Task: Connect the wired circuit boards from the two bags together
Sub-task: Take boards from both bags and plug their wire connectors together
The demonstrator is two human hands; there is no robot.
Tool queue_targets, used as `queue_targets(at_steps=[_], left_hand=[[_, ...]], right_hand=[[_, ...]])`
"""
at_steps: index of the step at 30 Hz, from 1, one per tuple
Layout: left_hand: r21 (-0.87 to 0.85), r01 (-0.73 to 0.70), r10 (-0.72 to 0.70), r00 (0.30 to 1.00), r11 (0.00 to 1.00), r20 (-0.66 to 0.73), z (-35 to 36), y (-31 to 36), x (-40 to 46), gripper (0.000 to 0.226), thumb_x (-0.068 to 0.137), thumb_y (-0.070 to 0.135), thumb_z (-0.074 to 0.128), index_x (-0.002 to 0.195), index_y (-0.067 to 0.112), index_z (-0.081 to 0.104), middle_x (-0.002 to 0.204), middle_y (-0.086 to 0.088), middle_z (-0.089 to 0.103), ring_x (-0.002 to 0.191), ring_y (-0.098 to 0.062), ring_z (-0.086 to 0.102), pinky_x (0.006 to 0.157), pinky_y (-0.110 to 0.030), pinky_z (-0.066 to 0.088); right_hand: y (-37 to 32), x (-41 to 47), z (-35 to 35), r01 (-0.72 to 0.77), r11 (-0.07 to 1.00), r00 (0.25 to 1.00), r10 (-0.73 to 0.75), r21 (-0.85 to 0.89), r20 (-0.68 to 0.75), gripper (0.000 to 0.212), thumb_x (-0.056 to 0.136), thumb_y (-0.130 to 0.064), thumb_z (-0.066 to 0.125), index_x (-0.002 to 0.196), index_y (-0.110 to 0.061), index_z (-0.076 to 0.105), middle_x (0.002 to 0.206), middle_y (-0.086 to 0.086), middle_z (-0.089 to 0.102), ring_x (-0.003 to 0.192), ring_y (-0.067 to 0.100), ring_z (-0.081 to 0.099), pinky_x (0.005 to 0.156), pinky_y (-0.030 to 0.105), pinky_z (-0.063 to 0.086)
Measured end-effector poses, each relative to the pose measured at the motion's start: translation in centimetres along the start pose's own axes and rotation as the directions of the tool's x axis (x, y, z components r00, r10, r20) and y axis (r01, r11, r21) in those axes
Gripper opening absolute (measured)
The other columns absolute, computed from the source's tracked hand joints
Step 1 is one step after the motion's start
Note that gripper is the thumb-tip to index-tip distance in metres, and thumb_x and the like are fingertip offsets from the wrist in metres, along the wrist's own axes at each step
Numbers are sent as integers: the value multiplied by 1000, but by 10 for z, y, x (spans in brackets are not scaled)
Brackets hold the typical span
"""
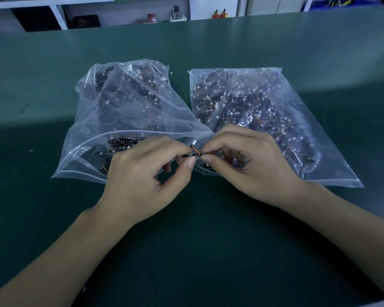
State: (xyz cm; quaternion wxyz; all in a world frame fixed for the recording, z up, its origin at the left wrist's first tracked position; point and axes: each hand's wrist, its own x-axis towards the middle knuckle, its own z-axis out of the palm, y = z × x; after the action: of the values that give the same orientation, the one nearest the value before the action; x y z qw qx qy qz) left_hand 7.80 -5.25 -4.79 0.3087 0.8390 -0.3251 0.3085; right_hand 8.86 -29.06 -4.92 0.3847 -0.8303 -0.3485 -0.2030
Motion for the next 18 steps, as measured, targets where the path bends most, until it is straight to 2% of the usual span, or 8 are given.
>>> queue_targets(at_steps=[9, 18], left_hand=[[19, -13, 13, 1000, 1000, -27, 0, -1, 0, 19, 105, 17, 66, 93, 13, 80, 78, 8, 65, 68, -5, 52, 61, -29, 48], [40, -11, 12, 1000, 999, -15, 0, 1, 0, 17, 102, 14, 68, 91, 11, 81, 76, 7, 65, 67, -8, 53, 60, -30, 48]], right_hand=[[-2, 1, 0, 34, 999, 999, -33, 41, -27, 5, 97, -4, 78, 100, -8, 80, 93, 0, 70, 64, 24, 59, 63, 22, 45], [-2, 0, 1, 2, 999, 1000, -2, 33, -9, 5, 97, -5, 78, 98, -9, 80, 91, -3, 69, 64, 18, 56, 64, 19, 43]])
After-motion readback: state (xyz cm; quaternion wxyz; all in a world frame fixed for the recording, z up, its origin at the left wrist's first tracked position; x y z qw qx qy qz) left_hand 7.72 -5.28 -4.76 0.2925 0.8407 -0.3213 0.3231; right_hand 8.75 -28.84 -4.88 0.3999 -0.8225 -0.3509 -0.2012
